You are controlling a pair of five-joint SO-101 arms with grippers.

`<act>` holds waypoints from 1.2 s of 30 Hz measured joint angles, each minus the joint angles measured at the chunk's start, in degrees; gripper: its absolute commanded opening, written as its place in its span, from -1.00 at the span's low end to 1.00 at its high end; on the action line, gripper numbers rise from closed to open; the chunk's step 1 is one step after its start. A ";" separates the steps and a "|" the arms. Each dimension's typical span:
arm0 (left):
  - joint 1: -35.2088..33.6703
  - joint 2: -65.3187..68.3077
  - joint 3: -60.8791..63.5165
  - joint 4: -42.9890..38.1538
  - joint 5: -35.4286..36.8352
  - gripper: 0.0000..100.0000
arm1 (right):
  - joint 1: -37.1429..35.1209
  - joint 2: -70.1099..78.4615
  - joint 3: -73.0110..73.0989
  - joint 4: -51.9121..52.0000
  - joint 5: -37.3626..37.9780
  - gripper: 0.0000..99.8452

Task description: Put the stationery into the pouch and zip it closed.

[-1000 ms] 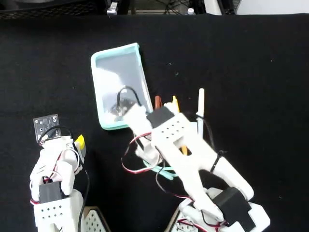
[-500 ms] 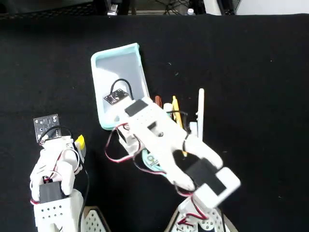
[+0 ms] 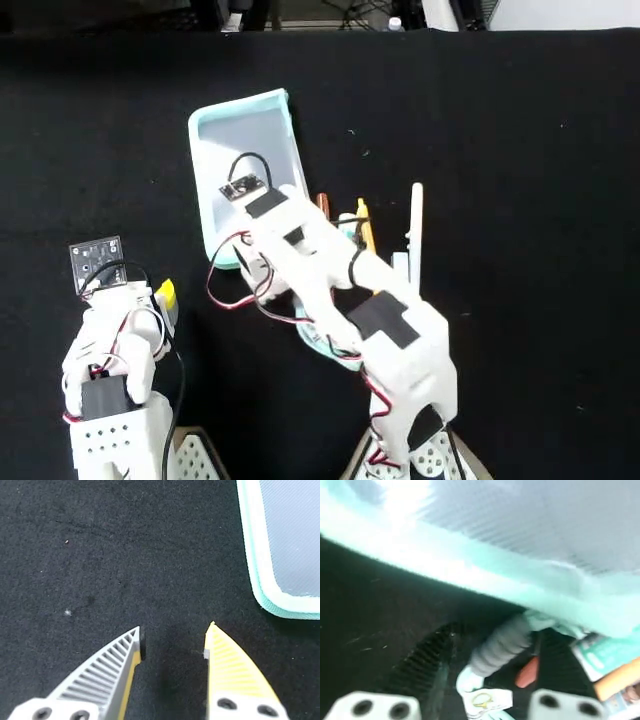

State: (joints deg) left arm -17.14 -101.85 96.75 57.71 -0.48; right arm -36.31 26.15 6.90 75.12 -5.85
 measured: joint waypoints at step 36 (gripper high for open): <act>0.79 0.00 0.00 0.00 0.00 -0.57 | -3.43 -18.99 26.11 -15.03 11.52 -0.98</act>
State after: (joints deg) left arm -16.35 -101.85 96.75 57.71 -0.48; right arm -39.74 7.16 33.01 60.09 5.67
